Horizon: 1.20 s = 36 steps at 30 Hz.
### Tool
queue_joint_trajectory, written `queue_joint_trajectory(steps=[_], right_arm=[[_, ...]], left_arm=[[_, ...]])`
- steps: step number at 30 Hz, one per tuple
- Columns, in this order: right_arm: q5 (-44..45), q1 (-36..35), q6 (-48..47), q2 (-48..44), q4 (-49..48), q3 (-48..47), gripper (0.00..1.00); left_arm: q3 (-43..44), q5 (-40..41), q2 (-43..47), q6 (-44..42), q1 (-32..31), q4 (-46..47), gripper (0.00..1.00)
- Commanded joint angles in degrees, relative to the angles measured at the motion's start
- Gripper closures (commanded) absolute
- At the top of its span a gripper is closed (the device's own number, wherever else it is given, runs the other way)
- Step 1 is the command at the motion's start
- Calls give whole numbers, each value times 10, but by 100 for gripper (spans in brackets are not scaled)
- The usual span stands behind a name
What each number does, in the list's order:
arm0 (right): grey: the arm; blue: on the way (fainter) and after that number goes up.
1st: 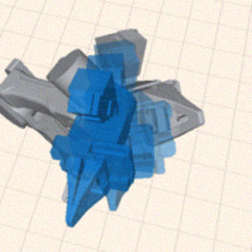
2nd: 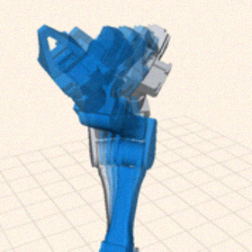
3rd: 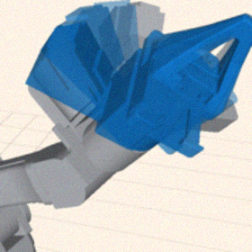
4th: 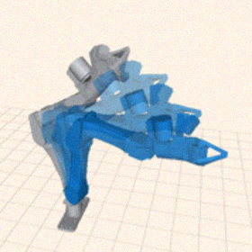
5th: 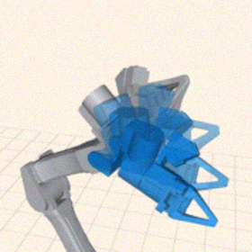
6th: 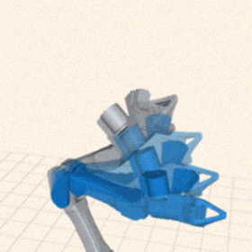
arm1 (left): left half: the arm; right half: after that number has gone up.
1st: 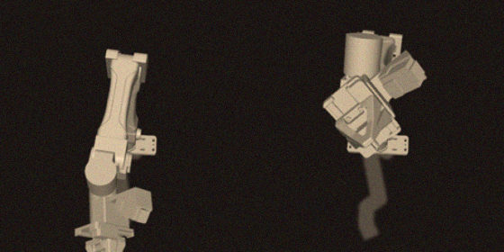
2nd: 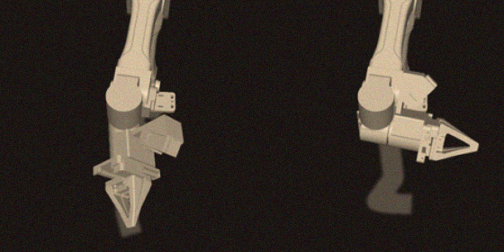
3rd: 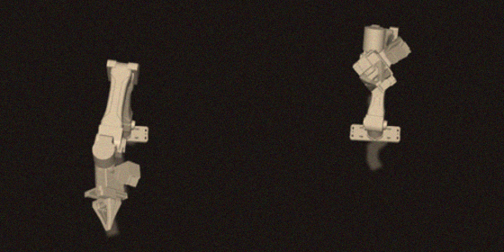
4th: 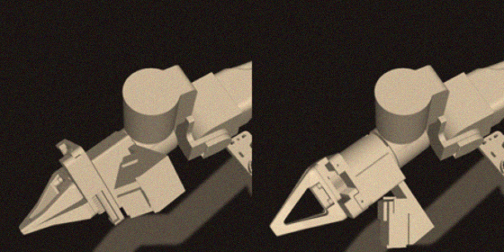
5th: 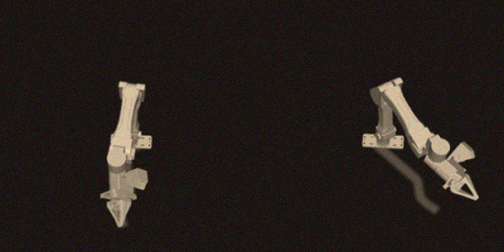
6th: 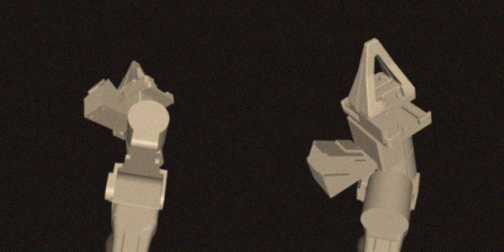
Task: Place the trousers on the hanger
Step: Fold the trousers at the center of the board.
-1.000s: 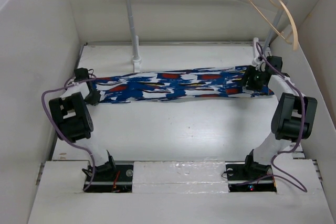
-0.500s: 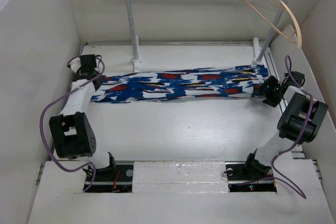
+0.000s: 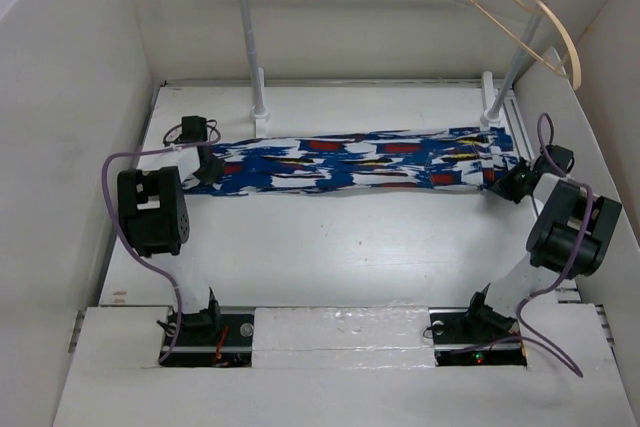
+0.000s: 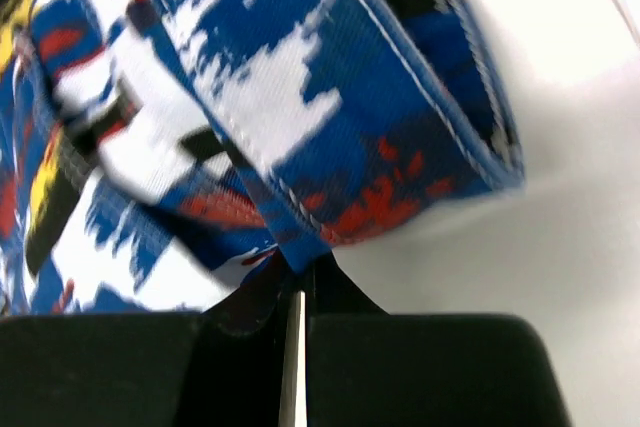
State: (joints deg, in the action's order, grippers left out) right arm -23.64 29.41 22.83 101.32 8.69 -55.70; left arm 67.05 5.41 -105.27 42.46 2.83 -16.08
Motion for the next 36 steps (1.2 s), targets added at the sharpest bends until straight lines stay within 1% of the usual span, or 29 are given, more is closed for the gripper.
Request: queue_joint_trajectory(steps=[1,2,3,4,5,7,8,9,11,12,13,14,16,18,19,21,22,24,25,26,28,29,31,32,33,34,35,36], right_arm=[[56,15,-31,-104,28,72,100],[55,26,-39,-124,33,92,100],[54,36,-45,-149,37,131,100],[52,56,-52,-170,56,147,100],[51,65,-67,-215,67,160,100],[62,77,-77,-263,106,187,100],[62,77,-83,-310,114,194,100],[63,77,-82,-328,120,198,85],[59,77,-86,-361,132,197,51],[61,83,-89,-362,152,185,32],[68,83,-100,-358,194,157,25],[80,92,-118,-350,213,147,17],[75,113,-128,-338,216,135,13],[57,153,-124,-318,201,149,13],[28,166,-119,-309,180,157,12],[-6,186,-106,-289,134,181,11],[-27,186,-99,-257,84,184,11],[-68,178,-81,-219,36,185,10],[-86,171,-78,-184,0,182,10],[-90,162,-75,-170,-18,180,10],[-88,141,-70,-149,-43,172,10],[-81,135,-63,-142,-51,174,9],[-72,130,-49,-140,-77,186,11],[-70,130,-32,-137,-82,190,13],[-71,124,-27,-133,-101,194,22],[-80,124,-21,-128,-112,198,29],[-84,118,-13,-124,-114,198,42],[-88,118,-13,-123,-116,199,83]], left_arm=[[-40,53,4,-2,42,-55,91],[-52,67,7,-2,51,-57,92],[-61,72,9,3,61,-60,93],[-81,79,15,6,72,-69,93],[-93,82,22,6,91,-66,94],[-126,82,47,8,105,-60,95],[-135,79,59,10,105,-56,95],[-141,73,67,12,105,-55,95],[-153,40,106,14,105,-48,97],[-151,29,117,15,99,-50,97],[-141,19,143,16,94,-55,97],[-131,13,162,17,74,-64,97],[-102,10,179,15,51,-70,97],[-90,8,196,11,28,-70,96],[-84,7,209,7,4,-63,96],[-83,4,219,-3,-21,-55,94],[-89,5,224,-7,-51,-41,94],[-98,5,230,-7,-80,-33,94],[-113,-3,240,-10,-96,-8,94],[-120,-16,246,-11,-132,2,94],[-129,-24,254,-1,-175,26,94],[-128,-28,253,1,-217,35,94],[-119,-27,240,10,-257,48,93],[-117,-25,232,10,-275,55,93],[-115,-31,223,10,-298,64,93],[-107,-43,200,17,-303,70,93],[-104,-46,188,21,-303,71,93],[-103,-49,176,23,-303,73,93]])
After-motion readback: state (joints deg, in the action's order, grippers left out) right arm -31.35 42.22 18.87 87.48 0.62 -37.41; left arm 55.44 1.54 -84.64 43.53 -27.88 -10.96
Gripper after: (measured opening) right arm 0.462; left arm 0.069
